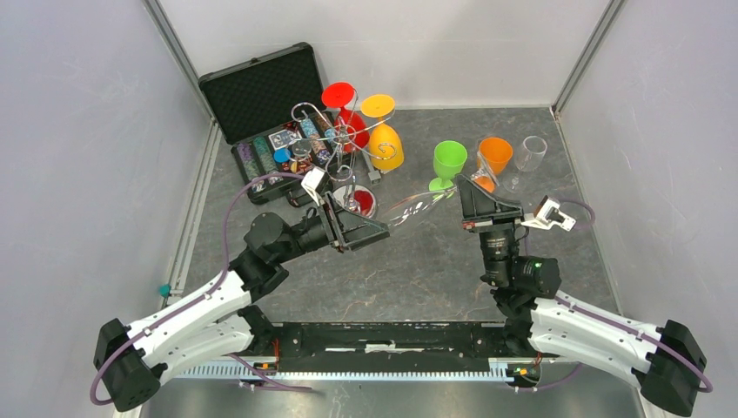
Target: Take the wine glass off the wine glass rack
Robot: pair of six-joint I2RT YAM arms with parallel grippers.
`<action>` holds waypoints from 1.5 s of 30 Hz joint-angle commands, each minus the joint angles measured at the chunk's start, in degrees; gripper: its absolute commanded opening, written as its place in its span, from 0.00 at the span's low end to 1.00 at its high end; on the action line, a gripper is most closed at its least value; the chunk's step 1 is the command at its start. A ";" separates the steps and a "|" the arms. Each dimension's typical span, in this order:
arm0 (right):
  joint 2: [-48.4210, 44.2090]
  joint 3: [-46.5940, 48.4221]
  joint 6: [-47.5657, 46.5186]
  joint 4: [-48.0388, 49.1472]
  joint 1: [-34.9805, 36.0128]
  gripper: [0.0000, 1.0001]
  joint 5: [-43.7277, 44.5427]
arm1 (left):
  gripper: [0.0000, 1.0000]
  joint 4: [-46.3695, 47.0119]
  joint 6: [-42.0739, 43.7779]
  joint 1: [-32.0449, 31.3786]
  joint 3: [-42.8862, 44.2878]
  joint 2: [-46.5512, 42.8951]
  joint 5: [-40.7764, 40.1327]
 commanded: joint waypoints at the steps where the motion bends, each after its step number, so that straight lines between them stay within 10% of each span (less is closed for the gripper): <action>1: -1.04 -0.25 2.44 0.21 0.47 0.00 -0.60 | 0.63 5.28 0.85 -0.41 2.09 -0.02 -2.24; 8: -4.39 -1.04 2.01 -0.12 0.45 0.00 0.37 | 0.76 -10.33 12.77 -0.41 6.57 -2.30 -5.14; 16: -3.87 -1.23 3.70 -0.47 0.39 0.00 -0.22 | 0.75 -1.87 7.59 -0.65 5.68 1.67 -0.90; 45: 1.02 -5.27 5.67 8.29 0.44 0.00 0.37 | 0.02 9.73 6.96 -2.06 5.67 3.95 -5.48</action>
